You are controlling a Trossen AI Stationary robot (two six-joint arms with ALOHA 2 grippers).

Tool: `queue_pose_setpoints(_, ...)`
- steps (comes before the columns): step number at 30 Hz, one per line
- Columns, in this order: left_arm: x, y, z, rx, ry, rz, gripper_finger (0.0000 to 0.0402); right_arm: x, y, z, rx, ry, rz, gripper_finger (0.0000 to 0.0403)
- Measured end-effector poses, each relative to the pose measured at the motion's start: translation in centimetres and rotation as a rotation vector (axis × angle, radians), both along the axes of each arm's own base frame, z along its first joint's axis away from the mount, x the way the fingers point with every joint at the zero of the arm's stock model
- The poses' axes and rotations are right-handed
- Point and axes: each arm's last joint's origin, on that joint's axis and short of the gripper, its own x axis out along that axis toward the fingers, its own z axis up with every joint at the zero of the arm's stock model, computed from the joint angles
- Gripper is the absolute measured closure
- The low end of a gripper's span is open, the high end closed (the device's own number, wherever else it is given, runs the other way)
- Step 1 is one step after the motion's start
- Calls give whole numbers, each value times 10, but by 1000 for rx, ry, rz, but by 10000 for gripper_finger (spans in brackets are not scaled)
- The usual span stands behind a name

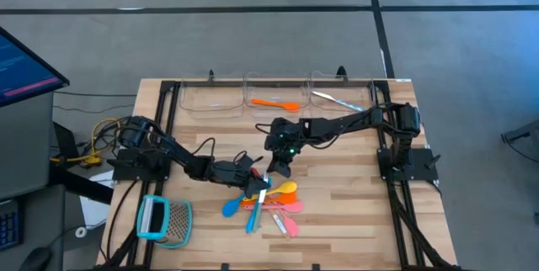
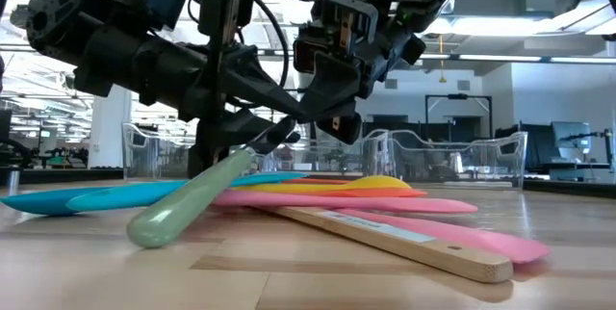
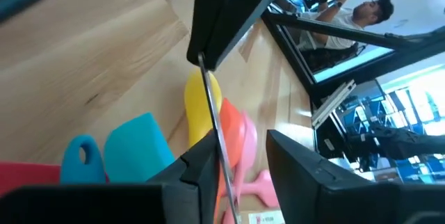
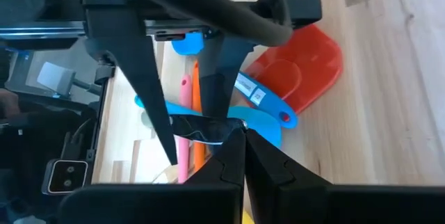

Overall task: Pick & Place Kitchen Items
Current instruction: Put the green table knife into the right transparent bin

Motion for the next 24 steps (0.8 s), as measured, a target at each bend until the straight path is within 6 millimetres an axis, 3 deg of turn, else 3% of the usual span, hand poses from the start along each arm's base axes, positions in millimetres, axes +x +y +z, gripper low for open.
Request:
queue_pose_setpoints(10,-1,0,-1,-4,11,-11,395,0,0,0,5,-2,5,403)
queue_pose_setpoints(24,0,-1,0,37,-6,-76,400,-1,-2,1,81,20,8,393)
